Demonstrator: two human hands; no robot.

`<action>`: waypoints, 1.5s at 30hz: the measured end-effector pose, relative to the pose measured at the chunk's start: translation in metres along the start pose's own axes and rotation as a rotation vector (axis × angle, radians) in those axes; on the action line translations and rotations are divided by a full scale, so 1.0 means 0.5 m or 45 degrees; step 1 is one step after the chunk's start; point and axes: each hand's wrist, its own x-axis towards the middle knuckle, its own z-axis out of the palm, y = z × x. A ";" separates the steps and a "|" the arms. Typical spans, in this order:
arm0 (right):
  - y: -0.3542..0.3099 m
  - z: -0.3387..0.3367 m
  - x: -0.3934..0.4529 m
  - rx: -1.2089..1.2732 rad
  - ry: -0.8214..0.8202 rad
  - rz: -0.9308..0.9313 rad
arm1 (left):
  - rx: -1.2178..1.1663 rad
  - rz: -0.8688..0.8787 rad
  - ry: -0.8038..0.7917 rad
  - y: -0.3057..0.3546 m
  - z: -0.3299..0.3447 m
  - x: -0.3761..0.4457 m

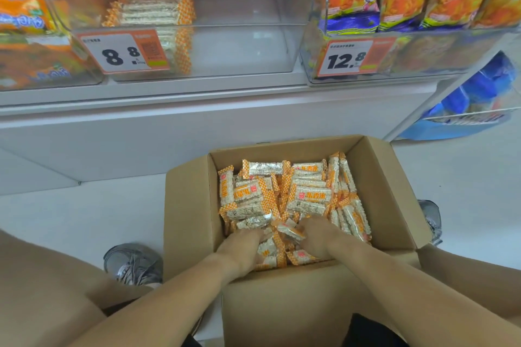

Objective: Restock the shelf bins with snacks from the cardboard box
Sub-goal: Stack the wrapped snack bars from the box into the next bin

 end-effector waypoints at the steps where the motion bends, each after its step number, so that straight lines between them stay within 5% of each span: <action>1: -0.006 -0.017 -0.008 0.053 -0.045 -0.013 | -0.082 -0.023 -0.031 0.002 -0.010 -0.001; 8: -0.059 -0.219 -0.117 0.732 -0.111 -0.030 | -0.568 -0.116 -0.100 0.017 -0.209 -0.017; 12: -0.078 -0.358 -0.200 0.673 0.032 -0.205 | -0.546 0.030 -0.045 0.057 -0.355 -0.060; 18: -0.073 -0.449 -0.311 0.378 0.669 -0.424 | -0.864 0.254 -0.109 0.082 -0.495 -0.138; 23: -0.065 -0.452 -0.339 0.090 1.233 -0.637 | -0.815 0.289 0.024 0.076 -0.535 -0.162; 28: -0.086 -0.448 -0.347 0.333 1.292 -0.825 | -1.009 0.293 0.145 0.106 -0.542 -0.159; 32: -0.092 -0.454 -0.341 0.443 1.145 -0.892 | -1.189 0.324 0.121 0.114 -0.554 -0.151; 45: -0.113 -0.458 -0.306 0.150 1.106 -1.197 | -1.503 0.262 -0.029 0.165 -0.535 -0.151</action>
